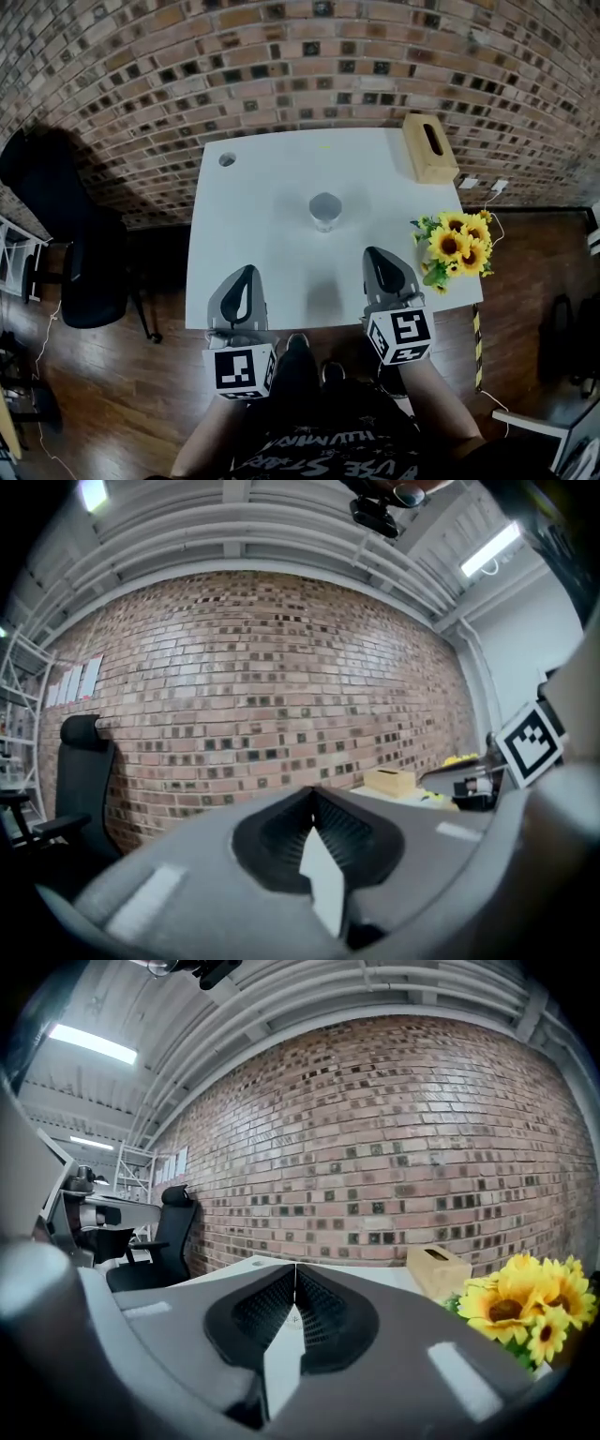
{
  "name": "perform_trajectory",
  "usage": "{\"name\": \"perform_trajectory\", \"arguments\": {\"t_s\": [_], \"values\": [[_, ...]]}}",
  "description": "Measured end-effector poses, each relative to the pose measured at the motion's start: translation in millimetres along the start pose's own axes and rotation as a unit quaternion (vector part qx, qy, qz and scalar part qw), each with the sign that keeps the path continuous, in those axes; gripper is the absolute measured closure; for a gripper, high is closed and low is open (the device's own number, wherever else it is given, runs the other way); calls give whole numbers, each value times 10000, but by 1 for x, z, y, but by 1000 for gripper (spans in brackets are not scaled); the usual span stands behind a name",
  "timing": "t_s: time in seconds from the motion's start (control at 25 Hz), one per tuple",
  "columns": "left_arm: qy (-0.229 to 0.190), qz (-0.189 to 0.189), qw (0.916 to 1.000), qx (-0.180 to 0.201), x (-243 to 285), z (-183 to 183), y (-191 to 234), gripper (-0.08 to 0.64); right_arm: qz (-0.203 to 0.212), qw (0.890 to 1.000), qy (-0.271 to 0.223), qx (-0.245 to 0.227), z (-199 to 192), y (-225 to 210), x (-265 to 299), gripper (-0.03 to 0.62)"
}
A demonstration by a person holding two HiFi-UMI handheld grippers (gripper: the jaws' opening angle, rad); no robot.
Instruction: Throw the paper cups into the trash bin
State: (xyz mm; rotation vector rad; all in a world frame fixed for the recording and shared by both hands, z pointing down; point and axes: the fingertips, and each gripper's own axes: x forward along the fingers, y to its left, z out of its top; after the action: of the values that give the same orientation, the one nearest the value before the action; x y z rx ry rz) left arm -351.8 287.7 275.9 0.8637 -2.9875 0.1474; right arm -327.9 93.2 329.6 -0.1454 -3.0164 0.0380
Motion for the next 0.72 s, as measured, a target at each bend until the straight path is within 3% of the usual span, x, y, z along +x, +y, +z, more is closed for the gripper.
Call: {"name": "perform_trajectory", "arguments": {"t_s": [0.24, 0.48, 0.72], "values": [[5, -255, 9996, -100, 38, -10, 14, 555, -256, 9994, 246, -60, -14, -5, 33, 575], [102, -517, 9985, -174, 70, -24, 27, 555, -200, 9970, 727, -168, -50, 8, 66, 409], [257, -708, 9968, -265, 96, -43, 42, 555, -262, 9943, 1020, -153, -72, 14, 94, 341]]}}
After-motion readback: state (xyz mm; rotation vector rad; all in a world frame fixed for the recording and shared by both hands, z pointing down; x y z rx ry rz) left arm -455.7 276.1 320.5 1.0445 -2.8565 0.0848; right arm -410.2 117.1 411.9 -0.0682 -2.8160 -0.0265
